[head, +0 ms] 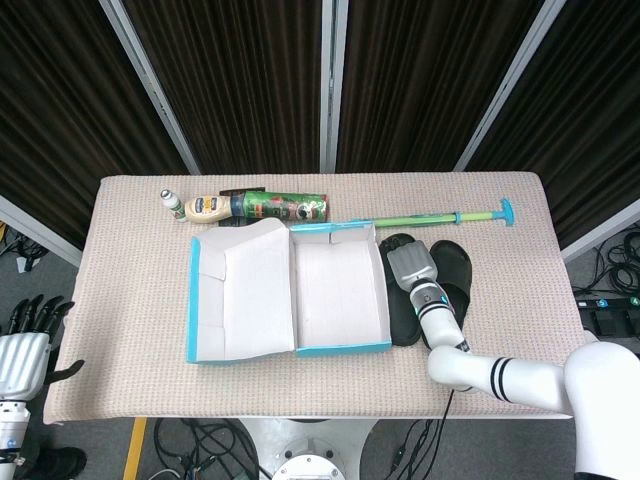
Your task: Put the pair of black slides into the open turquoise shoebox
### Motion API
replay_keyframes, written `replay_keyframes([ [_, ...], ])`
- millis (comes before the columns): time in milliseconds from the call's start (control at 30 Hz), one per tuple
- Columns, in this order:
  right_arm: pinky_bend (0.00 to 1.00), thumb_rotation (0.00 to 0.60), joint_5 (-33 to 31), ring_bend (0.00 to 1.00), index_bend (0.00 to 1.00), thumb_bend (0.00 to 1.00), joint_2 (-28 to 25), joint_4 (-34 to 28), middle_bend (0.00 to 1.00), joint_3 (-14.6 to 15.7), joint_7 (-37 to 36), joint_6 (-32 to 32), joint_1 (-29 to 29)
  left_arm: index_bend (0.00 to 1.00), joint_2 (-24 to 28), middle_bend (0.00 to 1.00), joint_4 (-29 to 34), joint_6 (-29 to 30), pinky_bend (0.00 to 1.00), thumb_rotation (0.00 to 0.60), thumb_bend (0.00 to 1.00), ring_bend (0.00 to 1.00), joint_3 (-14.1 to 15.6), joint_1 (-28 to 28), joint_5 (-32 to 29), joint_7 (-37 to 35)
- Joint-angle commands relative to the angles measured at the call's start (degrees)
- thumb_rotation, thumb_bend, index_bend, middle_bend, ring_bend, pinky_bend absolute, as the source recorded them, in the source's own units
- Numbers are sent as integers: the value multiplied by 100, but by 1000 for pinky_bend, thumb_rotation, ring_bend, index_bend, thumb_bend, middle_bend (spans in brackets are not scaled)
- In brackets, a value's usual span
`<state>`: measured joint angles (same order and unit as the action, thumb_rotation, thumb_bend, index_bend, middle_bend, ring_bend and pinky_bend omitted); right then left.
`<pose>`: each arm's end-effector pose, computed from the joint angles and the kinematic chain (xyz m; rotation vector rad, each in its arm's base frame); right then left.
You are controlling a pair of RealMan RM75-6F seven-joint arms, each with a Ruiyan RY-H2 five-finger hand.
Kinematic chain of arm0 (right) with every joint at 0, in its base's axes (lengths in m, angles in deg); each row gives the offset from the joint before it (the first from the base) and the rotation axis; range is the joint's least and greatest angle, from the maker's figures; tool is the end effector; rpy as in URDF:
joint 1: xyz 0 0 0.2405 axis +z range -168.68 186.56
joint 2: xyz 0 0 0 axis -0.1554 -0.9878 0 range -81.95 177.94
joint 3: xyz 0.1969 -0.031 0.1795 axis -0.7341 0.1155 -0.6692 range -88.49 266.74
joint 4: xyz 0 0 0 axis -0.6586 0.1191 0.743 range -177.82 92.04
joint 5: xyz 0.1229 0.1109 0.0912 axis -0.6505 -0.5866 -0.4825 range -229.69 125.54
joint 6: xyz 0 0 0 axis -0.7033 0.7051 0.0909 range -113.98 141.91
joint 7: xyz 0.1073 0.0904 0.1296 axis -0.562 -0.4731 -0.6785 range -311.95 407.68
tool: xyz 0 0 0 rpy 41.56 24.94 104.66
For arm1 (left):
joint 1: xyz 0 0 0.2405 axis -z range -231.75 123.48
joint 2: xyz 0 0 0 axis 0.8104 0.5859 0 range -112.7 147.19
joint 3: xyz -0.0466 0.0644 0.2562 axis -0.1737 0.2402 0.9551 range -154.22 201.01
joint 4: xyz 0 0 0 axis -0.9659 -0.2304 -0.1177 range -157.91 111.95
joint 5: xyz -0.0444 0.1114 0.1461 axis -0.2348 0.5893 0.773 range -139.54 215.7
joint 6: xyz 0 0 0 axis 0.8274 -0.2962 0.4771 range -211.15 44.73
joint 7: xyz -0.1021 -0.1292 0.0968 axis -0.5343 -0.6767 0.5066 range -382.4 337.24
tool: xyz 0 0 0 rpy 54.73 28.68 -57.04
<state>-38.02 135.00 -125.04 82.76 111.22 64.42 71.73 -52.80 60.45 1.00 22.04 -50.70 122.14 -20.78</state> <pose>-0.1533 -0.4456 -0.0179 1.9203 -0.7344 0.2109 -0.3490 0.2150 0.1587 -1.3838 -0.8980 -0.7819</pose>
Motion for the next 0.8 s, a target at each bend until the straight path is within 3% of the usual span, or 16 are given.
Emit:
replay_keyframes([
  [33,935,600,-269,723,5,185,134,192,127,106,120,-51,146,173,-4,96,-12,-3,15,600,30,11,7,-2,6,8],
  [633,935,600,-675,723,80,224,610,1017,164,487,409,-263,543,173,-6,96,-26,-30,15,600,30,11,16,-37,-52,3],
  [800,935,600,-559,723,161,236,723,1163,206,565,420,-268,571,173,-15,96,-38,-54,16,600,30,11,18,-39,-67,-7],
])
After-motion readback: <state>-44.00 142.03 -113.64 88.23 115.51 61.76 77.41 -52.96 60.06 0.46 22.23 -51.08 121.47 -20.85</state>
